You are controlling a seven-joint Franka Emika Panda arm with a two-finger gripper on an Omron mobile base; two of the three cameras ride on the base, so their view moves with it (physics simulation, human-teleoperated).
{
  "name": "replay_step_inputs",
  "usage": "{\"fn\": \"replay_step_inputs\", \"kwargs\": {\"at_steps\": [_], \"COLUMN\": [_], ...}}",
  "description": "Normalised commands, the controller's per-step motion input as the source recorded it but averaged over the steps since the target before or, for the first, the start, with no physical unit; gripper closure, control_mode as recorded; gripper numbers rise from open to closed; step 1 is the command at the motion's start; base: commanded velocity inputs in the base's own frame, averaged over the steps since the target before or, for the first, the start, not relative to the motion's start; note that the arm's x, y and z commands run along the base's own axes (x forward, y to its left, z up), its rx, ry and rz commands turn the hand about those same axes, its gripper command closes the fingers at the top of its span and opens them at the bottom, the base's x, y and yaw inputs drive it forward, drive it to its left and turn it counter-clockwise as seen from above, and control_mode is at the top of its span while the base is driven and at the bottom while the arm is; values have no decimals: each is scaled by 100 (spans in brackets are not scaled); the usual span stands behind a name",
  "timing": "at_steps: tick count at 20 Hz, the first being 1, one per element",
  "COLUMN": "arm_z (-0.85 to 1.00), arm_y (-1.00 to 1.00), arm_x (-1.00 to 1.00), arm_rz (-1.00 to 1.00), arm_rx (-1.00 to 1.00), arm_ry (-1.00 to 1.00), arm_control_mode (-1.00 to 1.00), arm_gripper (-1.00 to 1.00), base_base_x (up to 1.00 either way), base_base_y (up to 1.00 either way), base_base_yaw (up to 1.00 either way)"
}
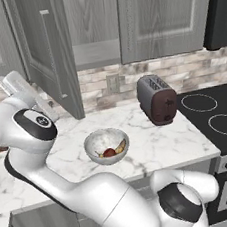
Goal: Open the cabinet. Pick the banana and apple from the cabinet and place them into the bowl. Then close the cabinet.
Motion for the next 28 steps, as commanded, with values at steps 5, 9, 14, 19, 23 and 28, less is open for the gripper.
{"fn": "replay_step_inputs", "kwargs": {"at_steps": [5, 9, 14, 19, 23, 28], "arm_z": [8, 8, 0, 0, 0, 0], "arm_y": [-11, -26, -51, -62, -66, -62], "arm_x": [2, 9, 12, 13, 28, 48], "arm_rz": [-15, -12, -12, -9, -2, 0], "arm_rx": [0, 0, 0, 0, 0, 0], "arm_ry": [-2, 0, 0, 0, -4, -5], "arm_control_mode": [-100, -100, -100, -100, -100, -100], "arm_gripper": [-100, -100, -100, -100, -100, -100], "base_base_x": [0, 0, 0, 0, 0, 0], "base_base_y": [0, 0, 0, 0, 0, 0], "base_base_yaw": [0, 0, 0, 0, 0, 0]}}
